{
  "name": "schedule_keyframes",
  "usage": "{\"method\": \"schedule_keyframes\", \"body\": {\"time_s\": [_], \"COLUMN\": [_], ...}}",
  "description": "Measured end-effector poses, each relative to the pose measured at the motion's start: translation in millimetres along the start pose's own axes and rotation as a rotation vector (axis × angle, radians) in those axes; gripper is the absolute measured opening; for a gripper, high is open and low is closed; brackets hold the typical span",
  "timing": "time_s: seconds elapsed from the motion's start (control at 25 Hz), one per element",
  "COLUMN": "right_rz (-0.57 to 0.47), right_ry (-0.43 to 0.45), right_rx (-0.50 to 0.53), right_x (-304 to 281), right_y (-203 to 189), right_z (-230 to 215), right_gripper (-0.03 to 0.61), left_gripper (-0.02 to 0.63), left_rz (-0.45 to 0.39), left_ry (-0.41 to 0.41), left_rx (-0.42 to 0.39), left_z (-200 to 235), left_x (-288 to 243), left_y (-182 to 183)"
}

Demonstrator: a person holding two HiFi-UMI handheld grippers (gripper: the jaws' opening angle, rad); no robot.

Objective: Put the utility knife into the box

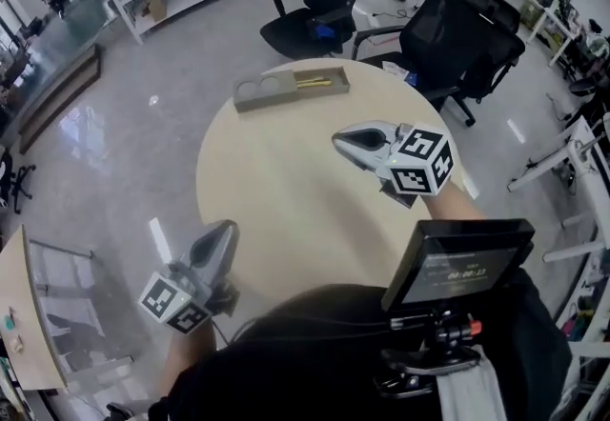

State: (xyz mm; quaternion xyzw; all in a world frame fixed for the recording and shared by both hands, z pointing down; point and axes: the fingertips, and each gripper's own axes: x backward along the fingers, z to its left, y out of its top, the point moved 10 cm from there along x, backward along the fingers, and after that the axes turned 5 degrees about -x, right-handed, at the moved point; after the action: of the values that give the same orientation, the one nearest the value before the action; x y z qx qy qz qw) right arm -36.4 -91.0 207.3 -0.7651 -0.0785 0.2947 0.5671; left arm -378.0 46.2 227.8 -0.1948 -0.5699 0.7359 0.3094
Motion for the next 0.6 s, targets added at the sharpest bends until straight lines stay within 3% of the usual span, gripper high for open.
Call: {"method": "schedule_keyframes", "body": {"time_s": [0.2,0.36,0.6], "right_rz": [-0.062,-0.082,-0.099], "right_ry": [0.018,0.014,0.029], "right_rx": [-0.015,-0.051,-0.085], "right_x": [64,132,221], "right_y": [-14,-40,-75], "right_z": [17,14,-4], "right_gripper": [0.012,0.012,0.012], "left_gripper": [-0.003,-0.003,-0.003], "left_rz": [-0.056,-0.093,-0.076], "left_ry": [0.052,0.086,0.039], "left_rx": [-0.054,-0.033,-0.049], "left_z": [-62,-126,-219], "left_x": [8,-14,-76], "left_y": [13,4,-17]}}
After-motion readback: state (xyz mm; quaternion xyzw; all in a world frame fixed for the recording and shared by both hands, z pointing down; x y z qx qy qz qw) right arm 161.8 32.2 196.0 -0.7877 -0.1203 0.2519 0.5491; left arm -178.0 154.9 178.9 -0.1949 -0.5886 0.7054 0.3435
